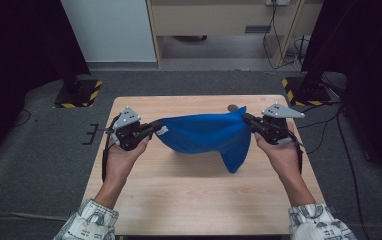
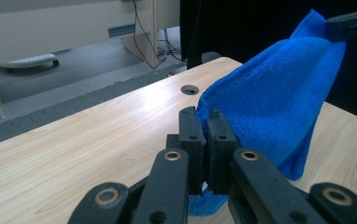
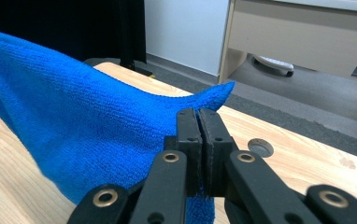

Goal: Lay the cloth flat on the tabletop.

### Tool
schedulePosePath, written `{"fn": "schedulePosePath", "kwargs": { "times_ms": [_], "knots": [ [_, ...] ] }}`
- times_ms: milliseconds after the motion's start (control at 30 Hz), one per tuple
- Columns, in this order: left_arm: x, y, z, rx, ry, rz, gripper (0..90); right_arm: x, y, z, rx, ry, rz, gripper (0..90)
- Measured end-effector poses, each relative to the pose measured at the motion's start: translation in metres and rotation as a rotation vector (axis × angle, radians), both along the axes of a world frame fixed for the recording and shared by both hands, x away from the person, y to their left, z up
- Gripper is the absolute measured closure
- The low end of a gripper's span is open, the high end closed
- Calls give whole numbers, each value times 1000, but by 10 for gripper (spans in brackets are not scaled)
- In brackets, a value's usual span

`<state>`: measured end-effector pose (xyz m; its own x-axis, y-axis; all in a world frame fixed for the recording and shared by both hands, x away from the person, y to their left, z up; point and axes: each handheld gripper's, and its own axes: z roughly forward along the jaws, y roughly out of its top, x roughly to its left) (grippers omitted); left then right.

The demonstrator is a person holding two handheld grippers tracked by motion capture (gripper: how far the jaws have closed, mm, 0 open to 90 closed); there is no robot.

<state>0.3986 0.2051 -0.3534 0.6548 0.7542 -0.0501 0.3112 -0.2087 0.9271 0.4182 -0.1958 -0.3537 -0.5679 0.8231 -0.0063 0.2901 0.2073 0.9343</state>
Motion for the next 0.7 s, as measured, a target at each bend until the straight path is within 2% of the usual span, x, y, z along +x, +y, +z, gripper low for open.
{"fn": "schedulePosePath", "kwargs": {
  "times_ms": [200, 567, 700],
  "knots": [
    [-10, 1, 8, -10, -17, -12, 869, -9, -2, 8, 5, -15, 7, 880],
    [-34, 3, 27, -11, -50, -41, 866, -39, -6, 28, 17, -43, 29, 878],
    [-32, 0, 27, 0, -42, -42, 866, -44, -6, 29, 12, -40, 26, 877]
  ]
}}
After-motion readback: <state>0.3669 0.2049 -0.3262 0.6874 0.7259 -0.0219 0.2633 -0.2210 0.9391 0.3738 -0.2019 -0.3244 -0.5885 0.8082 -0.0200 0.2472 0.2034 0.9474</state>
